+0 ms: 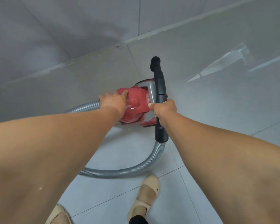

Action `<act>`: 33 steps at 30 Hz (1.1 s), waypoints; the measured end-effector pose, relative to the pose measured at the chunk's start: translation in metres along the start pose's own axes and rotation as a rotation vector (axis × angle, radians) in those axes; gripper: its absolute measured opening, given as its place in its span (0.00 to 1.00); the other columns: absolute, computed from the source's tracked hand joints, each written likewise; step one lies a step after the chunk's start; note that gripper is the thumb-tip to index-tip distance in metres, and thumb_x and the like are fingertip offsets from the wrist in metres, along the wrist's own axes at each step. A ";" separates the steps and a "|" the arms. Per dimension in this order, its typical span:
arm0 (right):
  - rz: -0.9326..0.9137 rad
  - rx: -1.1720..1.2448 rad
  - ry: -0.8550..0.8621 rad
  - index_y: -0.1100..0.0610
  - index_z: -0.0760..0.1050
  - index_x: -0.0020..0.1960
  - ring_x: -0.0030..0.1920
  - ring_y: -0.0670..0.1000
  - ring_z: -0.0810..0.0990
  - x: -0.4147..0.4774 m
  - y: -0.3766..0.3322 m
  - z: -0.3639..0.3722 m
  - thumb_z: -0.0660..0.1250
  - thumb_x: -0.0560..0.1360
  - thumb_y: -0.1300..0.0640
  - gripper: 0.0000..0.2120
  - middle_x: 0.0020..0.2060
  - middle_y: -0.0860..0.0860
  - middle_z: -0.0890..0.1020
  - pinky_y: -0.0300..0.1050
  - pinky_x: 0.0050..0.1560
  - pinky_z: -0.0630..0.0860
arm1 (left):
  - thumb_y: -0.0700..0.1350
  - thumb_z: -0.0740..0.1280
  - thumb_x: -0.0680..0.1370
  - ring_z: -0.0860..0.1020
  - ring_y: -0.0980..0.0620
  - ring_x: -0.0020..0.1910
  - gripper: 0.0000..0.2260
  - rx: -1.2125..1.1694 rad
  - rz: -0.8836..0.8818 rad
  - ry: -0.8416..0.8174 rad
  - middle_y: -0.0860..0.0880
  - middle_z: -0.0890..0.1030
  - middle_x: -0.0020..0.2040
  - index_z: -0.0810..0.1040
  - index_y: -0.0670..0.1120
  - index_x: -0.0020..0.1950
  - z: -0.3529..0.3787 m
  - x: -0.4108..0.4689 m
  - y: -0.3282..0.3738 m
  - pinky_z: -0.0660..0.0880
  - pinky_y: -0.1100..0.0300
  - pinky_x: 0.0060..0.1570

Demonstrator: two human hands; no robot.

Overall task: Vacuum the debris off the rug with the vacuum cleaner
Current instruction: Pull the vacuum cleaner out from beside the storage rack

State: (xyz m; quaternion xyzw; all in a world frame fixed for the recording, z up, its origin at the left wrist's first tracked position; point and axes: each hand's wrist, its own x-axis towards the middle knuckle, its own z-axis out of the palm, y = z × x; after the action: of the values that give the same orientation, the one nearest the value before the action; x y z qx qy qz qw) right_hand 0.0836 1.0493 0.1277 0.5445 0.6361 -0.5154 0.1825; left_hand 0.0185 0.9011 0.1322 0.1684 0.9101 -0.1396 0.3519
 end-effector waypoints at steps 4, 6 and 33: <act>0.033 0.000 0.079 0.59 0.73 0.62 0.44 0.55 0.77 0.035 -0.010 -0.064 0.78 0.68 0.56 0.25 0.52 0.55 0.81 0.45 0.48 0.75 | 0.47 0.67 0.78 0.72 0.39 0.64 0.36 0.081 0.078 -0.002 0.43 0.70 0.69 0.47 0.52 0.79 -0.034 0.018 0.071 0.69 0.44 0.61; 0.051 -0.032 0.112 0.60 0.73 0.62 0.43 0.54 0.77 0.049 -0.015 -0.089 0.78 0.68 0.56 0.26 0.53 0.55 0.81 0.45 0.46 0.74 | 0.46 0.67 0.78 0.72 0.38 0.64 0.38 0.116 0.102 -0.016 0.42 0.70 0.69 0.46 0.51 0.80 -0.044 0.025 0.100 0.70 0.42 0.61; -0.252 -0.415 0.102 0.57 0.72 0.59 0.41 0.54 0.75 0.257 -0.160 -0.301 0.72 0.73 0.60 0.17 0.47 0.54 0.78 0.46 0.44 0.74 | 0.55 0.68 0.77 0.72 0.40 0.66 0.43 -0.120 0.004 -0.076 0.40 0.71 0.68 0.45 0.42 0.80 -0.198 0.133 0.329 0.71 0.49 0.61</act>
State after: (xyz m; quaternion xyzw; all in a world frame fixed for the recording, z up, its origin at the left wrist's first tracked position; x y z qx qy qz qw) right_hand -0.0458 1.4562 0.1185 0.4371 0.7995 -0.3643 0.1924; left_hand -0.0589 1.2999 0.1377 0.1432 0.9025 -0.0905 0.3960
